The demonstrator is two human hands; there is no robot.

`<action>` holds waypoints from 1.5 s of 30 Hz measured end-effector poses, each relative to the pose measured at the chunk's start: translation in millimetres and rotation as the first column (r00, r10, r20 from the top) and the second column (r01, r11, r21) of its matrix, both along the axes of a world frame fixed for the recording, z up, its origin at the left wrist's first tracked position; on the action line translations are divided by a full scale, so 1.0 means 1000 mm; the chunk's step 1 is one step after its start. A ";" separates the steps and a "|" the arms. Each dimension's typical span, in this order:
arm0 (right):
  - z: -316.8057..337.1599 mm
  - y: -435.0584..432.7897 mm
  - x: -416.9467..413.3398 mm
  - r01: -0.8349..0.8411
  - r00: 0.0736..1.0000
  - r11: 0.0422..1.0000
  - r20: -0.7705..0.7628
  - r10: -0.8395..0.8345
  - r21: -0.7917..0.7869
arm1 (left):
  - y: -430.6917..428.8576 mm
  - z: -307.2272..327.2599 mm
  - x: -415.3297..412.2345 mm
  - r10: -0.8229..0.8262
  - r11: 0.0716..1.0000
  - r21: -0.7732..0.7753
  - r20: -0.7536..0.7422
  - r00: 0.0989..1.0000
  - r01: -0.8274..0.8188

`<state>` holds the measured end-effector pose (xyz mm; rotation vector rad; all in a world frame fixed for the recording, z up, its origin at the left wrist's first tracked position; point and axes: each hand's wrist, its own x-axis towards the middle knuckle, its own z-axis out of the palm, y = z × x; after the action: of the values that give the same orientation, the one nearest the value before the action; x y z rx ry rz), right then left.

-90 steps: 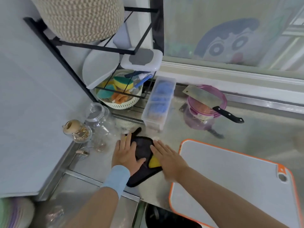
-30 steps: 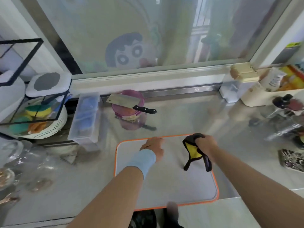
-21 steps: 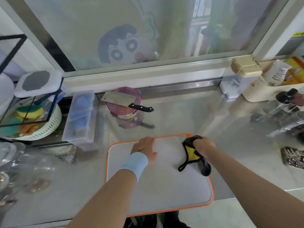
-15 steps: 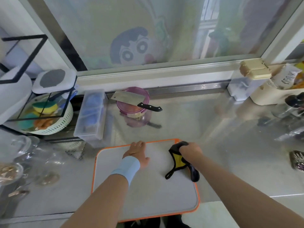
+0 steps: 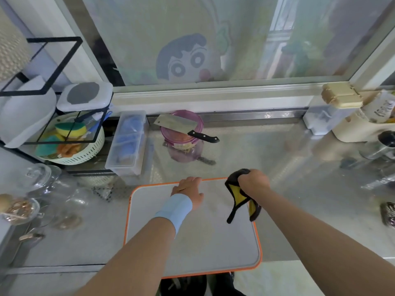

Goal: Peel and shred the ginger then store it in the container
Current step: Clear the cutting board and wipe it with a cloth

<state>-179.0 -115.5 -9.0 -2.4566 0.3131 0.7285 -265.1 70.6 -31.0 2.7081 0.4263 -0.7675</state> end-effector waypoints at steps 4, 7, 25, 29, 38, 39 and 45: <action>0.005 -0.004 -0.016 -0.087 0.983 0.983 -0.177 0.058 -0.161 | 0.014 -0.007 -0.023 0.245 0.970 0.005 -0.080 0.966 -0.245; 0.006 0.007 -0.025 -0.127 0.972 0.972 -0.220 0.082 -0.200 | 0.040 -0.015 -0.063 0.478 0.878 0.072 -0.084 0.875 -0.473; -0.013 0.050 -0.074 0.086 0.977 0.996 -0.195 -0.091 -0.033 | 0.135 0.002 -0.141 0.889 0.445 0.093 0.071 0.452 -0.891; -0.026 0.079 -0.101 0.005 0.982 0.994 -0.188 0.015 0.108 | 0.160 -0.008 -0.173 0.895 0.445 0.137 -0.037 0.444 -0.885; -0.009 0.118 -0.112 -0.011 0.979 0.880 -0.173 0.106 0.475 | 0.088 0.006 -0.107 0.568 0.783 -0.335 0.042 0.822 -0.524; -0.005 0.121 -0.103 -0.012 0.982 0.862 -0.156 0.105 0.506 | 0.076 0.010 -0.097 0.567 0.726 -0.465 -0.015 0.824 -0.507; 0.011 0.143 -0.045 -0.436 0.900 0.761 0.214 0.381 0.481 | 0.079 0.023 -0.045 0.555 0.815 -0.395 0.318 0.769 -0.425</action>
<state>-224.1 27.1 1.7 -2.0312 -0.4381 0.7373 -309.8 149.7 -8.1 2.2179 0.8009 -0.0751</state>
